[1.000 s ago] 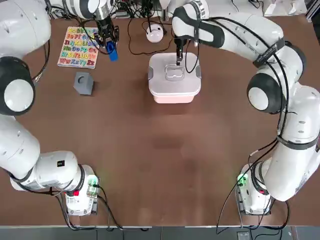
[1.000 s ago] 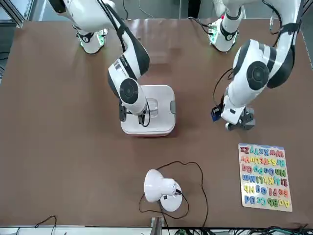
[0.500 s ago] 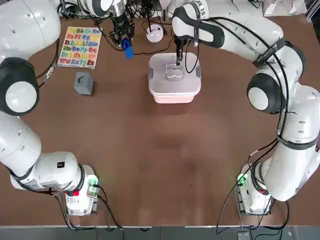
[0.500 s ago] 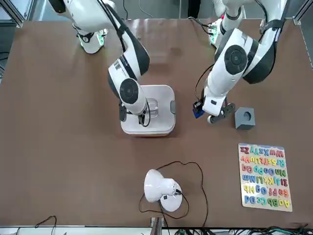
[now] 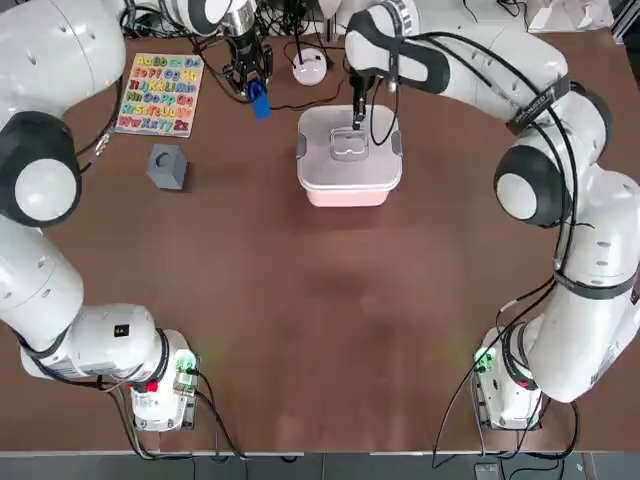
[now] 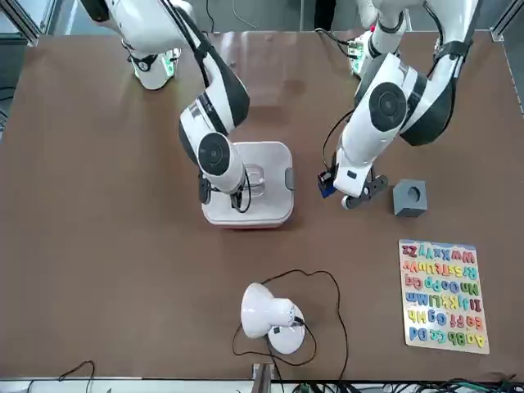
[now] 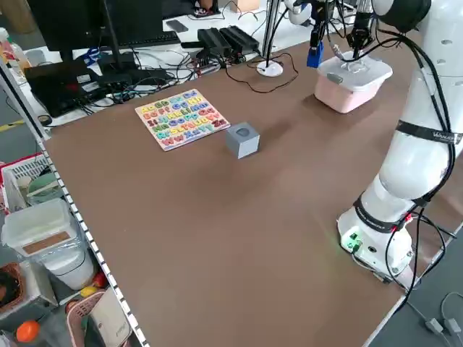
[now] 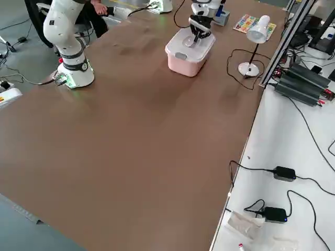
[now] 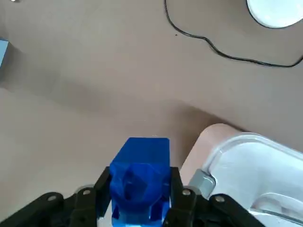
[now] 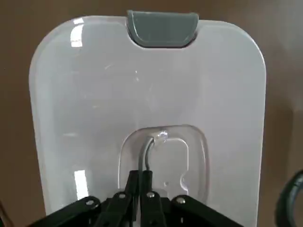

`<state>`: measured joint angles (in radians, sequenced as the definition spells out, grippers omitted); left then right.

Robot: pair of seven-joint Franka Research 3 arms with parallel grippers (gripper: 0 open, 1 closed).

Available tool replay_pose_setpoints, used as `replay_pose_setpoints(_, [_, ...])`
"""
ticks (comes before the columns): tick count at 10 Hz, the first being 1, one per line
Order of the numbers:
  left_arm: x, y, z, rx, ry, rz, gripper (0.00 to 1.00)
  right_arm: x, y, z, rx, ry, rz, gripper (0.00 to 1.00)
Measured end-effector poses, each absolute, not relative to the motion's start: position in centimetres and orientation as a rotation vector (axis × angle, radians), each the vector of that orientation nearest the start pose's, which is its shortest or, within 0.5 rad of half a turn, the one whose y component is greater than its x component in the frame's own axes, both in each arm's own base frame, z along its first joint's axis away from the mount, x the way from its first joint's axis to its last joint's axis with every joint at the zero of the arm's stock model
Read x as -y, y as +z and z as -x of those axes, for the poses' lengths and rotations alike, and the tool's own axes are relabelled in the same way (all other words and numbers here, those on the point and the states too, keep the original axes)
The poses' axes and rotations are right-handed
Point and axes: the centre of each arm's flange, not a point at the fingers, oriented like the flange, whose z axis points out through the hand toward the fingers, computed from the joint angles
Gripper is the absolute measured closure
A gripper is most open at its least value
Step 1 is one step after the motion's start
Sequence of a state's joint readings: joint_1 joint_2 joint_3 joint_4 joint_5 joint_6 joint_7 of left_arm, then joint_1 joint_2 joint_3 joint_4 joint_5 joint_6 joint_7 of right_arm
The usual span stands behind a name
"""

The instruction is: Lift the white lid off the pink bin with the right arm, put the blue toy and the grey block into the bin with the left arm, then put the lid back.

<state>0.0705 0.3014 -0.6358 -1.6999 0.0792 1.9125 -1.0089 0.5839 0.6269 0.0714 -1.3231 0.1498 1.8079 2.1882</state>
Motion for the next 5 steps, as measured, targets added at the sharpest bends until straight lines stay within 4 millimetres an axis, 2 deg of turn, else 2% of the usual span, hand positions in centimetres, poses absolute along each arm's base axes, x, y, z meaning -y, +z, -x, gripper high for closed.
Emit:
replay_pose_setpoints(3, [30.3, 44.4, -55.2, 0.689, 0.148, 3.116, 0.49, -43.3, 37.0, -56.5, -2.304, 0.374, 2.278, 0.95])
replay_pose_setpoints(5, [30.3, 44.4, -55.2, 0.690, 0.148, 3.116, 0.49, -43.4, 39.1, -56.6, -2.269, 0.378, 2.282, 0.95])
